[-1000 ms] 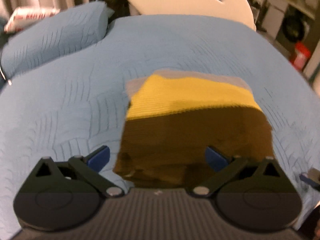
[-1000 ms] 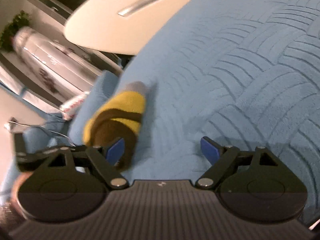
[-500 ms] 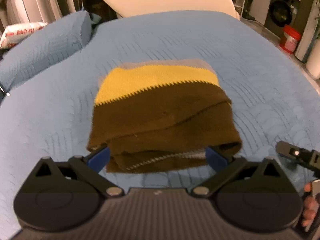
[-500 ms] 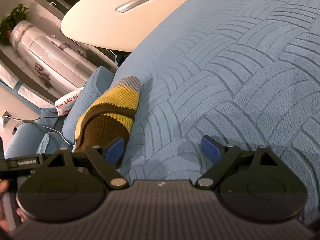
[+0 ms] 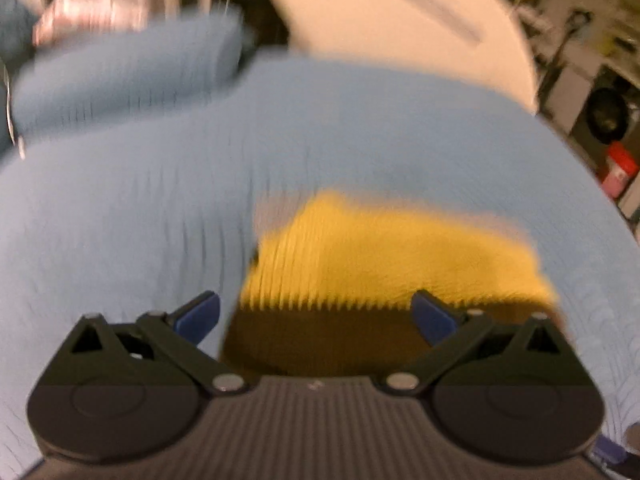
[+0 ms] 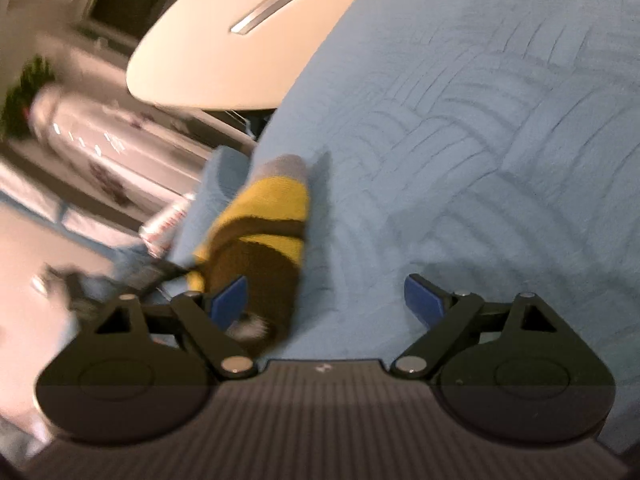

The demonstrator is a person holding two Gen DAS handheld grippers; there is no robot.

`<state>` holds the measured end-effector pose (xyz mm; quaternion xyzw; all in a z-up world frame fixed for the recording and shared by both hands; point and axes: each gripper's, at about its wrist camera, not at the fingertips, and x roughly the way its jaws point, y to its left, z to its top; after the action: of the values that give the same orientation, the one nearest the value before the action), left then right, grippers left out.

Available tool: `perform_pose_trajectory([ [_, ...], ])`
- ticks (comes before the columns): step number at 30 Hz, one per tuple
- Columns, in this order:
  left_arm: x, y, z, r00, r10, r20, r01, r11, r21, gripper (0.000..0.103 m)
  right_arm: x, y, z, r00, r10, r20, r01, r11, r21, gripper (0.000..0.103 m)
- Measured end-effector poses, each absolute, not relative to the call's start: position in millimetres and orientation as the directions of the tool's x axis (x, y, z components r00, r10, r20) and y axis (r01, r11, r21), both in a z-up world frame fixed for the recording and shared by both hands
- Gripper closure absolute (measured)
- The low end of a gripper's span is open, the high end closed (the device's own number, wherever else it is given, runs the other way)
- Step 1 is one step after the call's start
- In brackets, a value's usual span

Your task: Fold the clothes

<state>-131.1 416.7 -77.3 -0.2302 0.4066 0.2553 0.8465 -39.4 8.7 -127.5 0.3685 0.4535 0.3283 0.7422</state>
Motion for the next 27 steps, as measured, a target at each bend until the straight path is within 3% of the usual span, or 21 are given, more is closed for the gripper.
perform_pose_trajectory([
  [2,-151.3,442.6,-93.5,0.588,0.121,-0.800,-0.658,0.648,-0.385,0.000,-31.8,20.8,-123.5,0.384,0.829,-0.407,-0.160,0.493,0.855,0.014],
  [4,-153.6,450.1,-90.2,0.575,0.106,-0.811,-0.661,0.644,-0.385,0.000,-15.5,43.3,-121.4,0.382,0.841,-0.383,-0.180,0.475,0.862,0.010],
  [5,-154.1,447.2,-87.9,0.551,0.137,-0.823,-0.656,0.680,-0.326,0.000,-5.7,56.3,-123.5,0.382,0.840,-0.385,-0.178,0.476,0.861,0.001],
  [11,-158.3,448.3,-85.7,0.526,0.141,-0.838,-0.672,0.674,-0.308,0.000,30.8,124.2,-139.9,0.386,0.797,-0.464,-0.128,0.545,0.829,0.000],
  [16,-161.8,457.2,-85.7,0.537,0.131,-0.834,-0.677,0.656,-0.333,0.000,25.4,197.3,-132.0,0.204,0.805,-0.557,-0.218,0.592,0.776,0.000],
  [18,-166.0,458.2,-83.3,0.551,0.128,-0.824,-0.675,0.649,-0.350,0.000,20.5,209.2,-122.0,0.157,0.781,-0.604,-0.317,0.619,0.718,0.030],
  [20,-171.9,459.3,-74.4,0.605,0.095,-0.790,-0.634,0.657,-0.407,0.001,16.2,209.1,-111.2,0.166,0.768,-0.619,-0.396,0.627,0.671,0.049],
  [25,-199.9,451.2,-38.6,0.758,-0.012,-0.653,-0.426,0.749,-0.507,0.001,-14.4,199.3,-43.4,0.273,0.771,-0.575,-0.741,0.550,0.386,0.054],
  [27,-215.7,437.8,-10.1,0.810,0.009,-0.587,-0.315,0.850,-0.422,0.000,-43.0,195.2,-5.5,0.347,0.772,-0.532,-0.872,0.474,0.119,0.055],
])
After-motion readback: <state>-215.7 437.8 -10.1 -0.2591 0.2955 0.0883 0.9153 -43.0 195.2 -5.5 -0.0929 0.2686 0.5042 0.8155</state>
